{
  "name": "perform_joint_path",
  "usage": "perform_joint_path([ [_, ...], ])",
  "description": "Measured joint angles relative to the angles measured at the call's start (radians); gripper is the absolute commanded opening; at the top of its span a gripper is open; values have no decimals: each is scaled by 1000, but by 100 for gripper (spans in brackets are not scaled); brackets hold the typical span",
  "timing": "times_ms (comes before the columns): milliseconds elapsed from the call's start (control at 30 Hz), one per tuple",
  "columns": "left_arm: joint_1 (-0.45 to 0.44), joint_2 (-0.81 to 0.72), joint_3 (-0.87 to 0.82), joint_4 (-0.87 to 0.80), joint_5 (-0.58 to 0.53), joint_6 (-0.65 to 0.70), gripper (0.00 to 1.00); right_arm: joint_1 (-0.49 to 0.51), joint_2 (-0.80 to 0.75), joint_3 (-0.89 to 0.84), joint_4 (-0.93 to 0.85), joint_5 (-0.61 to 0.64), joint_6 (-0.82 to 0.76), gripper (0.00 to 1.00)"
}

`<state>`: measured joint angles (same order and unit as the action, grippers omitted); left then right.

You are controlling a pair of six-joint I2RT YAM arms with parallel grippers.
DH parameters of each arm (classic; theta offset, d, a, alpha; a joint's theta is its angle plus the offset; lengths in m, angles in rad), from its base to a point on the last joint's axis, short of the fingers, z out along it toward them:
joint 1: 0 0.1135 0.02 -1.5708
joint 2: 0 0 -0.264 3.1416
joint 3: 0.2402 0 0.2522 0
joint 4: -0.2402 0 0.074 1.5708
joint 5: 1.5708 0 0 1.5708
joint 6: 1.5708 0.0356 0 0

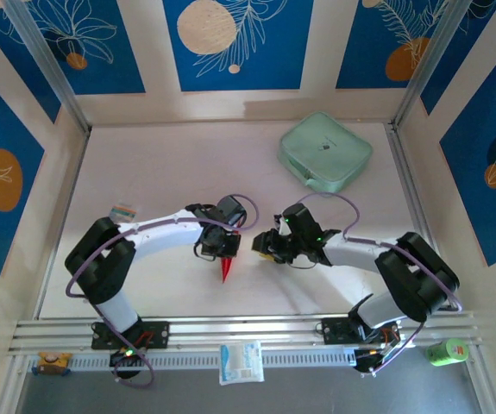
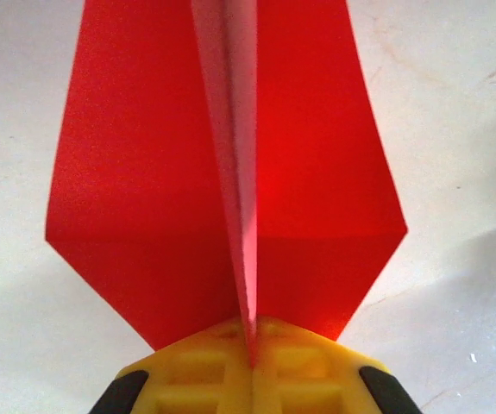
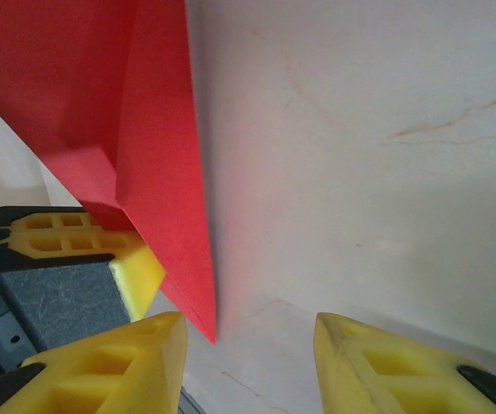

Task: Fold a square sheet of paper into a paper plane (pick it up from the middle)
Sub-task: Move a paper plane to the center of the table.

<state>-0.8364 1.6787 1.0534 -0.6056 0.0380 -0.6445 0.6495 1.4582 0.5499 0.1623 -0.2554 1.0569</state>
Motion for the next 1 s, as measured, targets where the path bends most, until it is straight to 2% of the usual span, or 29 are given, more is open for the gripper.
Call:
perform_joint_path([
  [333,0,0,-23,37,41,2,0,11,46,40,60,-17,29,44],
  [733,-11,0,-23,45,51,19,0,11,171,122,85,-68,33,44],
  [833,-12,0,-23,45,51,19,0,11,175,127,81,-71,33,39],
  [1000,-13,0,-23,45,51,19,0,11,183,138,49,-69,24,22],
])
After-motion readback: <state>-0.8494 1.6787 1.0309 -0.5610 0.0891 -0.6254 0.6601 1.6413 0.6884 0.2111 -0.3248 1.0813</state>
